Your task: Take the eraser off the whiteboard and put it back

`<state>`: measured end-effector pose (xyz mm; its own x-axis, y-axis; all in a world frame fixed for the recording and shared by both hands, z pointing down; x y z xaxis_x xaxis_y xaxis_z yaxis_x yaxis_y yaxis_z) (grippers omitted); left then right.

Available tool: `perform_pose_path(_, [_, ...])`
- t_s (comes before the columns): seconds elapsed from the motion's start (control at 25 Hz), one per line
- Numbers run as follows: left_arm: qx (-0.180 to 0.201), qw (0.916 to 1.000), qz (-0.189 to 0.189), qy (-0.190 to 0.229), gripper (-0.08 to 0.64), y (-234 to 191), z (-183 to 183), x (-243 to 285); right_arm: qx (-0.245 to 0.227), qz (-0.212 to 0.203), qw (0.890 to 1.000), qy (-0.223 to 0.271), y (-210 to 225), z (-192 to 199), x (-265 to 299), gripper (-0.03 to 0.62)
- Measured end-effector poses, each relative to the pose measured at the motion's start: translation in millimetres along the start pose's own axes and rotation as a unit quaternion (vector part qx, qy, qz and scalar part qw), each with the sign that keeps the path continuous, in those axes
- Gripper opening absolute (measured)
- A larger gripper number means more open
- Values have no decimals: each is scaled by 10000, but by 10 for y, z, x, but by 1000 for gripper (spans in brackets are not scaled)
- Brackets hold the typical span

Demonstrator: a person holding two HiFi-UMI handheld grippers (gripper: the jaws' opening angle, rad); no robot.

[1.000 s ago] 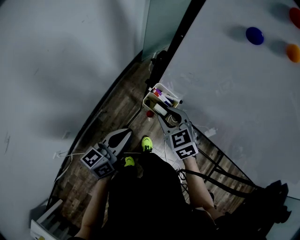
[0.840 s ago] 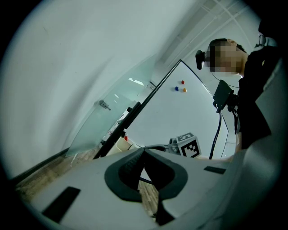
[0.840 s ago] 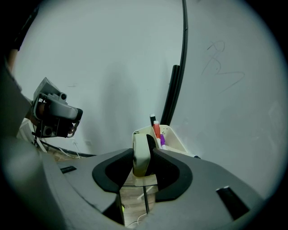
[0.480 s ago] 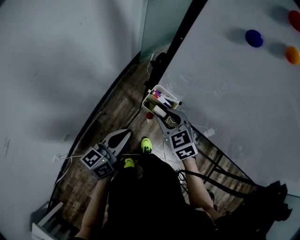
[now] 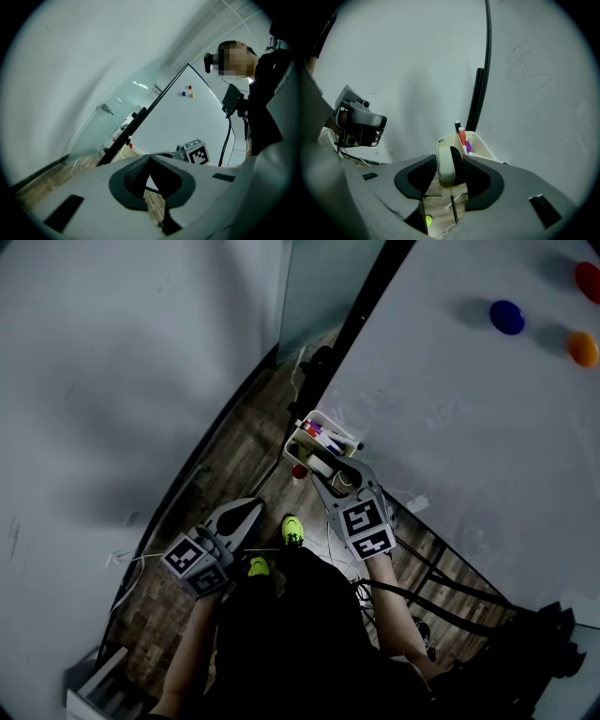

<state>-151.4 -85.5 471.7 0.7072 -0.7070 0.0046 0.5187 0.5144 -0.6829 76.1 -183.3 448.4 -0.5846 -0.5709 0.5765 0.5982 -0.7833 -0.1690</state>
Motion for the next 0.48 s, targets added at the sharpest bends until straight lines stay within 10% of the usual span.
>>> perform_pose_path(0.48, [101,9998,139,-36,11,18,-31,-25,35,84,9999,132,-39,-82,-60,178])
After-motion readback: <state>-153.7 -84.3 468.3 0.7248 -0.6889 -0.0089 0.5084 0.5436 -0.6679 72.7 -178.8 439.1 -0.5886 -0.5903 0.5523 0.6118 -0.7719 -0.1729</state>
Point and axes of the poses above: the fingertips, and each gripper's own axes: x forward along the fingers, y to its right, z out of its underside, the point moved 10 cm from there along -x, backward along the fingers, and after that the axes turned 4 degrees about -x, right-handed, at the moved point
